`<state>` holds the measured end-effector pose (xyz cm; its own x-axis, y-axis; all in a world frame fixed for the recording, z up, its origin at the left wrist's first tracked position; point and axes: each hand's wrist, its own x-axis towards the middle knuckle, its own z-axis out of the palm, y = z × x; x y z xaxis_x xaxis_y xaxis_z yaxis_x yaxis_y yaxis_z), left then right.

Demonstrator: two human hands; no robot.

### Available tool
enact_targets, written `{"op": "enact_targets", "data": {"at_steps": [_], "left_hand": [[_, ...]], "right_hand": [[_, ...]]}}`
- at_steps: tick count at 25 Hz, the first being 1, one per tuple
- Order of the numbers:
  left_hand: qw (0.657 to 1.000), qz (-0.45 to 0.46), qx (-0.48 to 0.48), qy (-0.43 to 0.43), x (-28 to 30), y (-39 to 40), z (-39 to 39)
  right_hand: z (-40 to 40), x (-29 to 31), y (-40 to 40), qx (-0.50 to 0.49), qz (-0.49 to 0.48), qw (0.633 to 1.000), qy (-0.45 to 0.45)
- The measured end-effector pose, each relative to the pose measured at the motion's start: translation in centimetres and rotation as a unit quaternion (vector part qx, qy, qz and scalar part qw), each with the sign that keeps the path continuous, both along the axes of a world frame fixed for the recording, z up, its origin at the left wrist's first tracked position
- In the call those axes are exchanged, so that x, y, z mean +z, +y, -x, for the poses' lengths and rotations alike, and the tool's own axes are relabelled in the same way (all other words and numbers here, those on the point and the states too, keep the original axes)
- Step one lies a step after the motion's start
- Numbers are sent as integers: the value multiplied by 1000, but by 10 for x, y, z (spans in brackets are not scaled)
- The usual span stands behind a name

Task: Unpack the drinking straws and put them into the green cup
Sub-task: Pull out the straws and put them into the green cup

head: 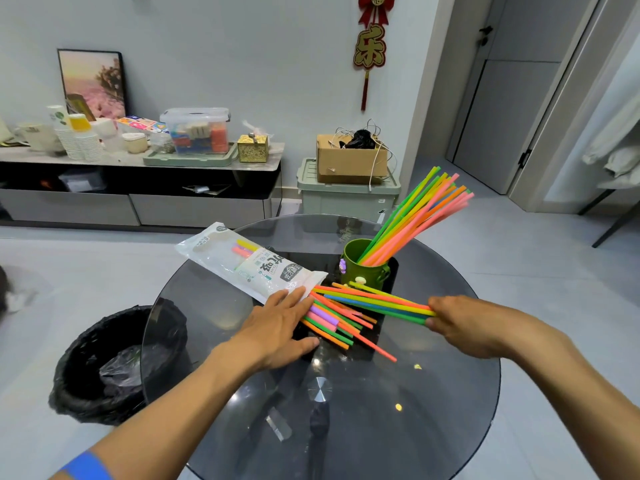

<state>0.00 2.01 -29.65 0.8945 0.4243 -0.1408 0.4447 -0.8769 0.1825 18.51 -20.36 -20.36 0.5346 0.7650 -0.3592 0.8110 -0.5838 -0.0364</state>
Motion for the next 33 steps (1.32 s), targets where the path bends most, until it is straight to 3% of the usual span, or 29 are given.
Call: {"op": "enact_targets", "data": {"at_steps": [6,9,12,14,16,19,22,25,29,31,33], "left_hand": [[997,57,32,-36,5,-4,-5],[973,93,126,-166,26,-8,-3],[921,17,226,-318,58,-8,10],[930,-70,129,-338,65,-11,21],[948,-94,38,-302,61,-22,23],[976,-87,17,-201,42,-27,17],[981,-111,-18,-159,29,-32,10],[977,-53,12,-205,23,-46,-7],[948,-17,76,-308,32,-60,-22],[938,-22,30,-345,40,-64,-23],[906,-125,-62,-399,46,-72,-21]], "right_hand": [[-2,30,-28,-4,-102,994,50],[10,28,-17,13,-147,987,59],[21,16,-2,36,-153,987,43],[26,15,5,41,-146,988,22],[26,23,5,21,-134,991,-12],[16,39,-3,-18,-105,994,-33],[8,43,-14,-21,-121,992,24],[4,40,-25,0,-155,981,112],[-10,53,-43,-6,-259,949,180],[-12,57,-46,-10,-309,927,211],[-4,51,-37,2,-284,941,186]]}}
